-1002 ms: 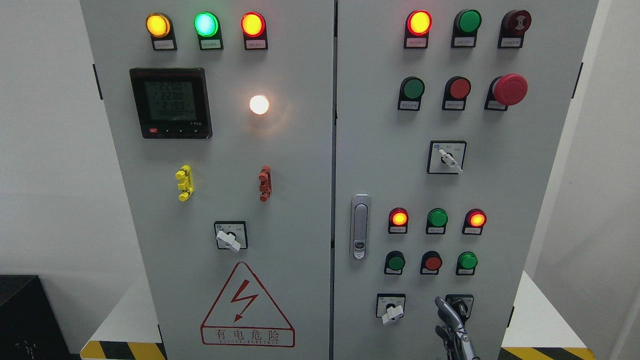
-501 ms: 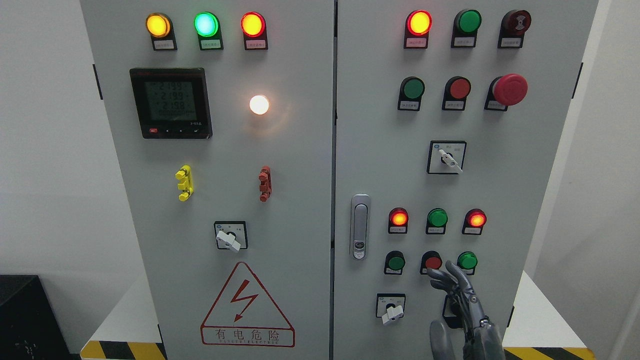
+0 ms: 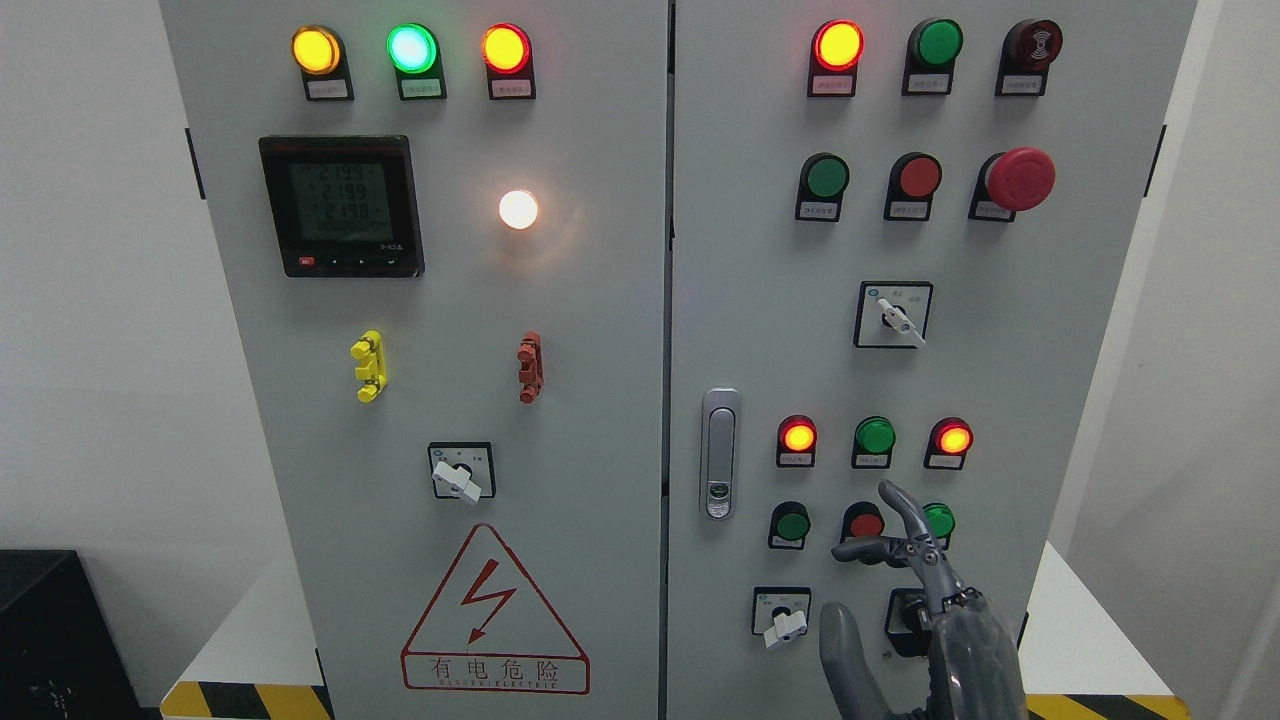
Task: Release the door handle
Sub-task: 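Reach the right hand up toward the silver door handle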
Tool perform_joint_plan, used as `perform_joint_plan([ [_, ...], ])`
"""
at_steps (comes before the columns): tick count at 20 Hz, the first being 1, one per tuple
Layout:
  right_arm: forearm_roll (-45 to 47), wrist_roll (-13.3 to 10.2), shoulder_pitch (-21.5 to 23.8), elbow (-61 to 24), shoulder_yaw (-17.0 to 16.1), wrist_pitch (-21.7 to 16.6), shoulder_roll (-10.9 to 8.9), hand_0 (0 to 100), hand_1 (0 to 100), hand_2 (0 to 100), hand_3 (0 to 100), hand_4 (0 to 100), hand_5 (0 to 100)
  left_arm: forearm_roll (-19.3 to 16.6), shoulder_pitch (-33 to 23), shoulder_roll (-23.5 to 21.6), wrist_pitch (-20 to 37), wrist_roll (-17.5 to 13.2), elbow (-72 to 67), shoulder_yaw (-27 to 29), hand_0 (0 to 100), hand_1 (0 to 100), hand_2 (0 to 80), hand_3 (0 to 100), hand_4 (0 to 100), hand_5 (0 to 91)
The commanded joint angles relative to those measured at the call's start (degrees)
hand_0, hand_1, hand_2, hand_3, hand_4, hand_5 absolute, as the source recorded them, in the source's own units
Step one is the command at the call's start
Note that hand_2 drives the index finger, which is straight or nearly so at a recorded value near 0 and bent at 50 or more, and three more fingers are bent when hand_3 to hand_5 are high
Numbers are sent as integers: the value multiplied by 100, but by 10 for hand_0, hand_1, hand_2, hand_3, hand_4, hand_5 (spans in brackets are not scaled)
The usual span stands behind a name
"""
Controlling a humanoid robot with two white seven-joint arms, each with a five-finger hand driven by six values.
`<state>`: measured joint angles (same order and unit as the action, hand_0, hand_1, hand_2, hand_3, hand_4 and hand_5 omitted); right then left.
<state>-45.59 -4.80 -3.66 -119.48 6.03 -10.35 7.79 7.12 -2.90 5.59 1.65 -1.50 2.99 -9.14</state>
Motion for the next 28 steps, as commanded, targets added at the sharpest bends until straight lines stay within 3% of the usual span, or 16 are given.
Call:
perform_joint_plan([
  [1, -1592, -3, -91, 4, 135, 120, 3, 507, 260, 0, 654, 639, 599, 0, 0, 3, -7, 1, 0, 0, 0, 0, 43, 106, 2, 0],
  [5, -2181, -3, -109, 13, 618, 1077, -5, 458, 272, 0, 689, 676, 654, 0, 0, -6, -7, 1, 0, 0, 0, 0, 42, 106, 2, 0],
  [11, -2920, 49, -249, 258, 961, 1193, -5, 413, 276, 0, 711, 709, 677, 0, 0, 3, -7, 1, 0, 0, 0, 0, 42, 106, 2, 0],
  [17, -3255, 85, -653, 715, 1014, 1202, 3, 403, 272, 0, 720, 708, 688, 0, 0, -6, -6, 1, 0, 0, 0, 0, 43, 107, 2, 0],
  [24, -3264, 76, -970, 1155, 1523, 1772, 3, 399, 265, 0, 719, 705, 690, 0, 0, 3, 2, 1, 0, 0, 0, 0, 43, 107, 3, 0],
  [28, -3273, 67, -1014, 1261, 1568, 1844, 12, 398, 260, 0, 718, 706, 690, 0, 0, -6, 2, 1, 0, 0, 0, 0, 42, 107, 3, 0],
])
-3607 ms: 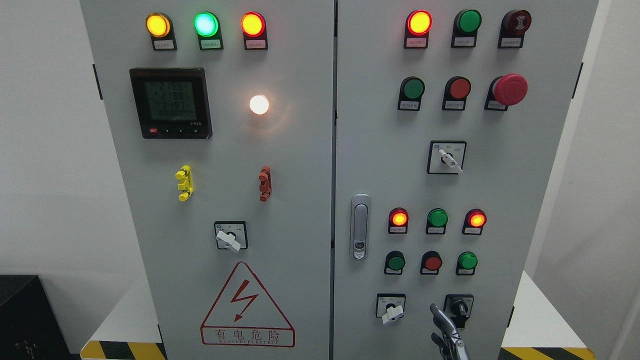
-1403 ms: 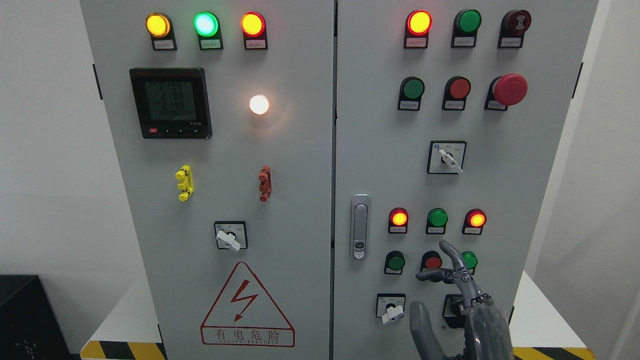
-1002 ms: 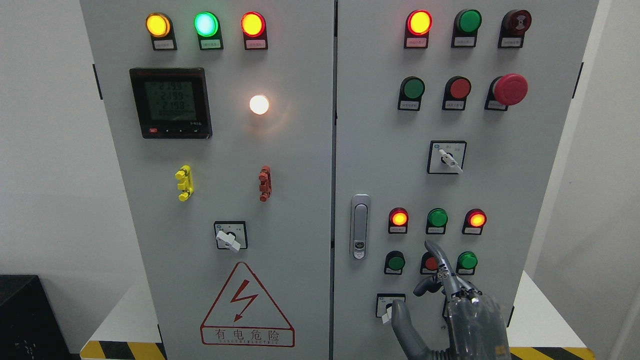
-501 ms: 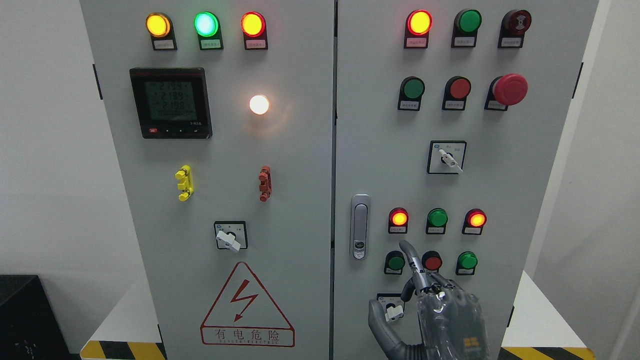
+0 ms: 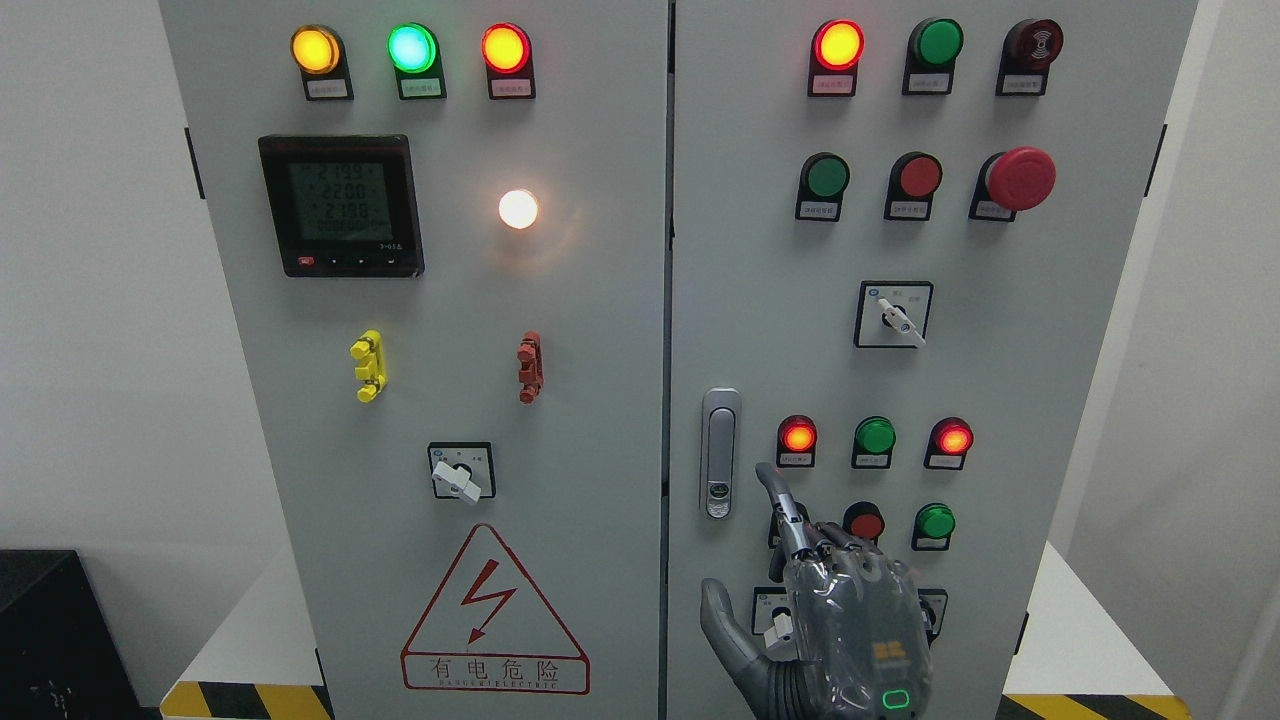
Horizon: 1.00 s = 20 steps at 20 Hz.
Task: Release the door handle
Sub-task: 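Reach the right hand up toward the silver door handle, then close the right hand fingers around the silver door handle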
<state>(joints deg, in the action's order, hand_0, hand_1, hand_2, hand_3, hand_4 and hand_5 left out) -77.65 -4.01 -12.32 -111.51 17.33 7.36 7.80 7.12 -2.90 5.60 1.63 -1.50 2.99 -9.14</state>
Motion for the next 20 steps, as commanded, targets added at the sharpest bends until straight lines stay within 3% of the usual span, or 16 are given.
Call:
perform_joint_plan([
  [1, -100, -12, -148, 472, 438, 81, 11, 398, 259, 0, 718, 705, 690, 0, 0, 3, -5, 1, 0, 0, 0, 0, 42, 106, 3, 0],
  [20, -110, -30, -210, 903, 385, 433, 11, 399, 246, 0, 758, 715, 701, 0, 0, 3, 4, 1, 0, 0, 0, 0, 44, 106, 3, 0],
])
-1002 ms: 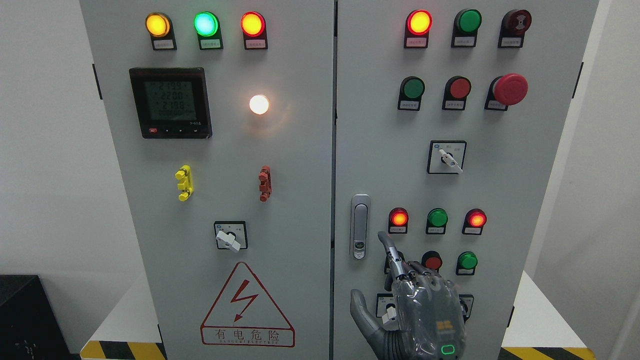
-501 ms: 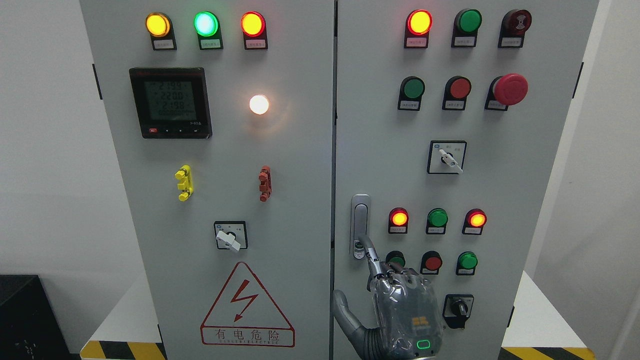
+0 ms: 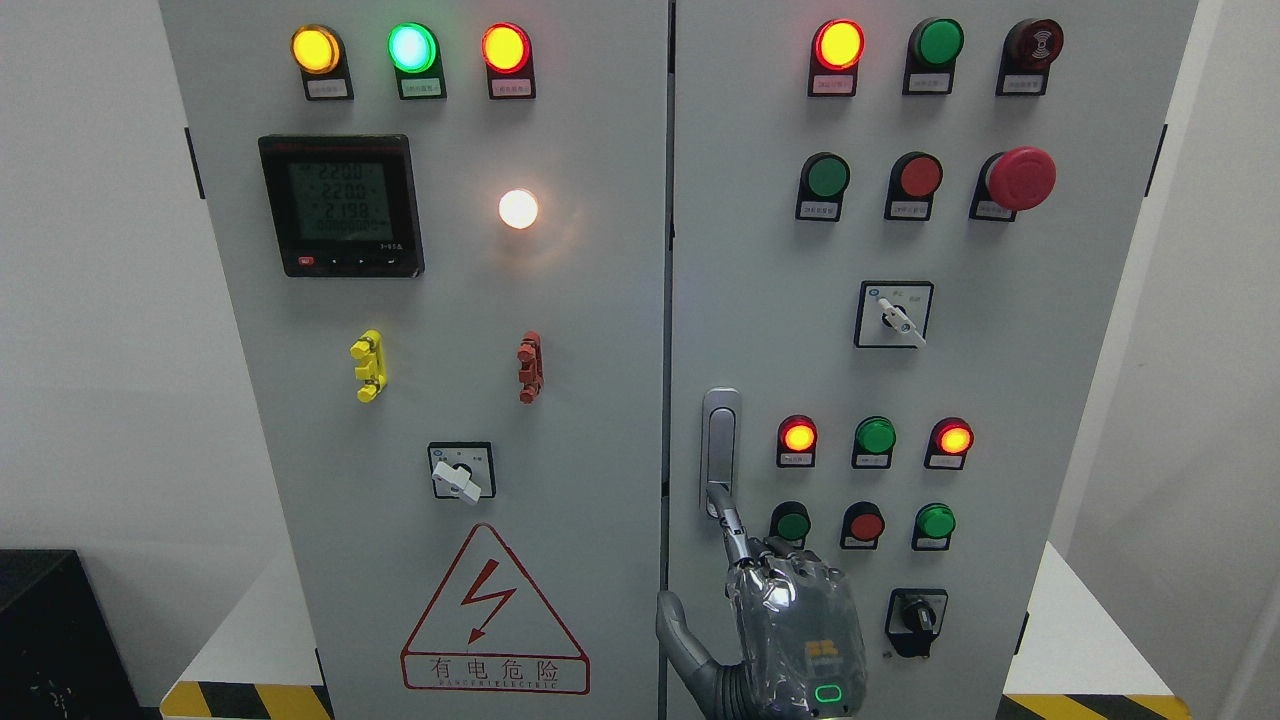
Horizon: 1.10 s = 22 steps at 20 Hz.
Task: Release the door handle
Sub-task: 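Close the right hand fingers around the silver door handle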
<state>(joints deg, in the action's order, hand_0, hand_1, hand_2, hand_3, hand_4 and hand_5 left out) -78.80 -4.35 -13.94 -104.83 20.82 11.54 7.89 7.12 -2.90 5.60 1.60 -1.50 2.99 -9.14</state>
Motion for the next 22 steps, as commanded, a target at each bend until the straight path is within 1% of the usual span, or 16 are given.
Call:
perform_joint_plan([
  [1, 5, 4, -82, 279, 36, 23, 2, 399, 245, 0, 759, 717, 702, 0, 0, -6, 7, 0, 0, 0, 0, 0, 44, 106, 3, 0],
  [4, 5, 4, -135, 306, 19, 67, 2, 400, 245, 0, 760, 719, 704, 0, 0, 3, -2, 0, 0, 0, 0, 0, 44, 107, 3, 0],
  [6, 13, 13, -135, 306, 36, 269, 2, 401, 244, 0, 761, 719, 706, 0, 0, 3, 7, 0, 0, 0, 0, 0, 44, 107, 3, 0],
  [7, 22, 21, -144, 306, 27, 287, 2, 402, 244, 0, 761, 721, 706, 0, 0, 3, 7, 0, 0, 0, 0, 0, 44, 106, 3, 0],
  [14, 22, 30, -249, 341, 27, 296, 2, 406, 245, 0, 761, 718, 706, 0, 0, -6, 7, 0, 0, 0, 0, 0, 45, 105, 3, 0],
  [22, 22, 30, -250, 367, 27, 305, 2, 410, 244, 0, 762, 720, 706, 0, 0, -6, -2, 0, 0, 0, 0, 0, 44, 106, 2, 0],
])
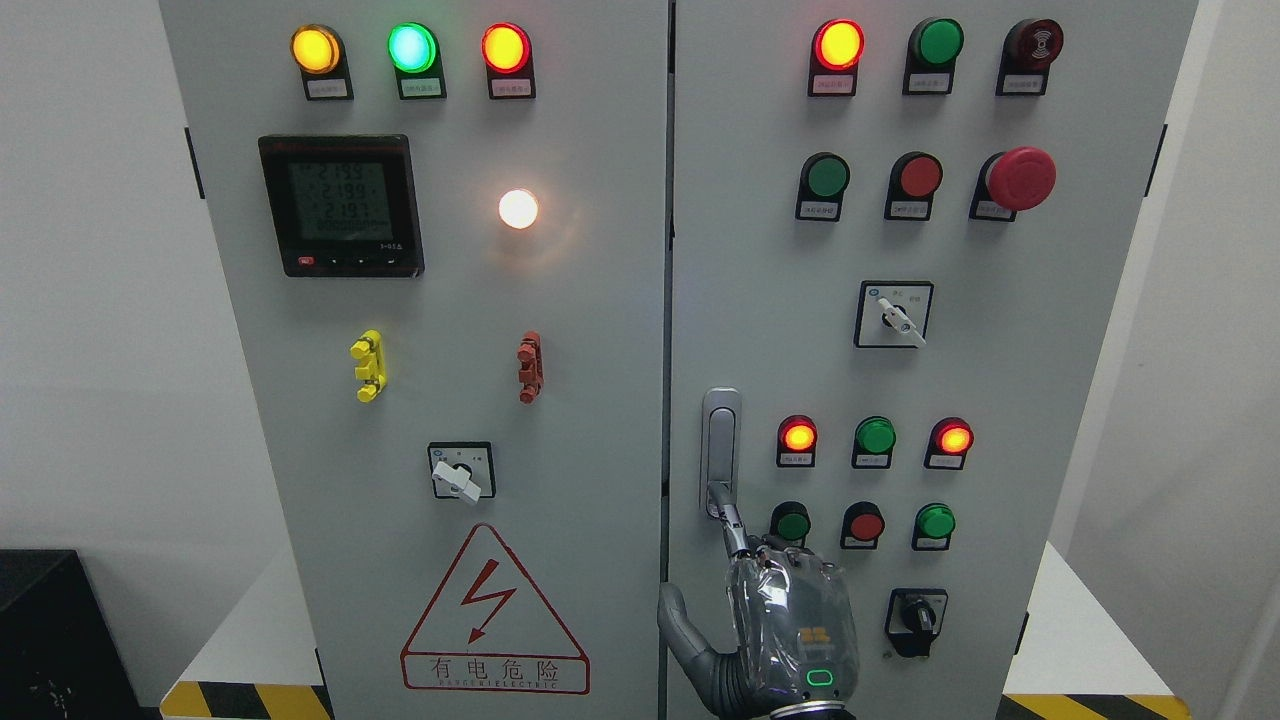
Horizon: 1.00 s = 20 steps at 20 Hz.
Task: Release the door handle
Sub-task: 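Close the right hand fingers around the silver door handle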
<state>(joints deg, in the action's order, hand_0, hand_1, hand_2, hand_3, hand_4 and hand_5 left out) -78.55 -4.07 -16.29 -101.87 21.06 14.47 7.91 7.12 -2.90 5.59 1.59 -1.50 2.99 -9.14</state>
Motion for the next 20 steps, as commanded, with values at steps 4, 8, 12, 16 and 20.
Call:
perform_joint_plan([
  [4, -12, 3, -14, 97, -14, 20, 0, 411, 243, 0, 763, 720, 706, 0, 0, 3, 8, 0, 0, 0, 0, 0, 44, 105, 2, 0],
  [8, -12, 3, -14, 97, -14, 20, 0, 411, 243, 0, 763, 719, 706, 0, 0, -6, 8, 0, 0, 0, 0, 0, 44, 105, 2, 0],
  [12, -3, 3, -14, 106, -31, 20, 0, 412, 243, 0, 764, 721, 706, 0, 0, 3, 8, 0, 0, 0, 0, 0, 43, 106, 2, 0],
  [16, -3, 3, -6, 97, -23, 20, 0, 412, 243, 0, 764, 720, 706, 0, 0, 3, 8, 0, 0, 0, 0, 0, 43, 106, 2, 0],
  [20, 6, 3, 21, 97, -14, 20, 9, 412, 243, 0, 765, 723, 707, 0, 0, 3, -1, 0, 0, 0, 0, 0, 43, 105, 2, 0],
])
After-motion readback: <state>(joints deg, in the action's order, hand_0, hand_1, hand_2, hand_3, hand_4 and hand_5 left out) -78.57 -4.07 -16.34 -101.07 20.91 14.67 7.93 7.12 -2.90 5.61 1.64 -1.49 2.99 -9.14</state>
